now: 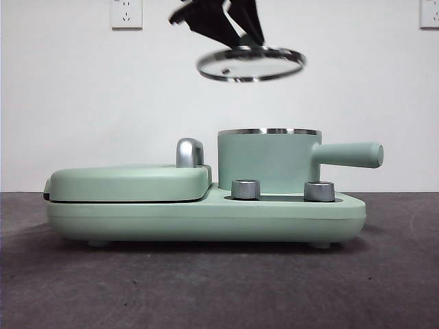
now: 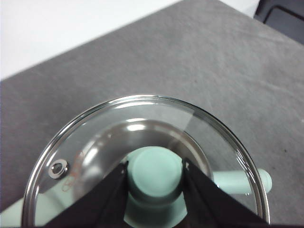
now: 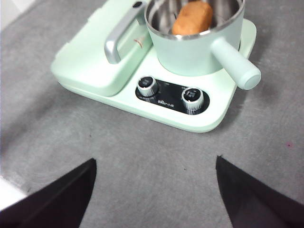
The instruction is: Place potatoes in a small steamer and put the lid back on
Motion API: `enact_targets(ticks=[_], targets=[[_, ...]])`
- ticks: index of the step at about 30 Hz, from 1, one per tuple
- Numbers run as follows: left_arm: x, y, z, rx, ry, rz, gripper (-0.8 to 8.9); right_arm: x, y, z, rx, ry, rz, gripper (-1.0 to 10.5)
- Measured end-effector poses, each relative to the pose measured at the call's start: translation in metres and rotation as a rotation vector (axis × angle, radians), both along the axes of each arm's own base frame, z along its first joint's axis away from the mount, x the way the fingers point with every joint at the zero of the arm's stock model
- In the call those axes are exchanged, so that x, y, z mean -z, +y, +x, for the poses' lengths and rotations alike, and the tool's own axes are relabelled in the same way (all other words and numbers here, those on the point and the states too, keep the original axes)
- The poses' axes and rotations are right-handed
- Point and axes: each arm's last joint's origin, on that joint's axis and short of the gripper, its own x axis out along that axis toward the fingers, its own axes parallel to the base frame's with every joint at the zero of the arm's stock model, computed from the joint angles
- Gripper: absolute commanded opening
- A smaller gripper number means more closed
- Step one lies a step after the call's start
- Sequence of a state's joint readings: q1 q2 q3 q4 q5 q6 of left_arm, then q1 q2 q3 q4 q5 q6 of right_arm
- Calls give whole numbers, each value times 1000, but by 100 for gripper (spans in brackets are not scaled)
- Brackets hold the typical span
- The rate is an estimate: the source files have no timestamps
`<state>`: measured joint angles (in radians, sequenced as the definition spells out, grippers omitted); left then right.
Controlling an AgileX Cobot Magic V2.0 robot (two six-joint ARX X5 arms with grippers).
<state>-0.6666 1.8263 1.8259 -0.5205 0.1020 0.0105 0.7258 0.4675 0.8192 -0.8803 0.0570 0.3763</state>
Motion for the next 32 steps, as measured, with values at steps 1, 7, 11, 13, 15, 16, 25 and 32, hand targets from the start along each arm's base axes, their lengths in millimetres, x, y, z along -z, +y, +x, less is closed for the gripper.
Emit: enact_targets(ticks=[1,7,11,13,15,16,25,32], targets=[[4,-4,1,6,4,3,112,0,0,0,0,-2,2,397],[27,-22,14,23,0,2,112,0,-1,-1,4,1,7,397],[40,-28,24,18,-1,4,112,0,-1,-1,6,-1,6,397],[45,-28,28,14,0,4,112,0,-1,0,21,-6,0,397],[49,-28,31,7,4,8,112,0,-1,0,26,-8,-2,397],[51,-28,33,6,8,11,112,0,-1,0,26,-8,-2,397],[72,-32,40,2,50,45,112,0,-1,0,26,-8,-2,397],[72,-29,42,3,51,54,112,0,-1,0,31,-3,6,397]])
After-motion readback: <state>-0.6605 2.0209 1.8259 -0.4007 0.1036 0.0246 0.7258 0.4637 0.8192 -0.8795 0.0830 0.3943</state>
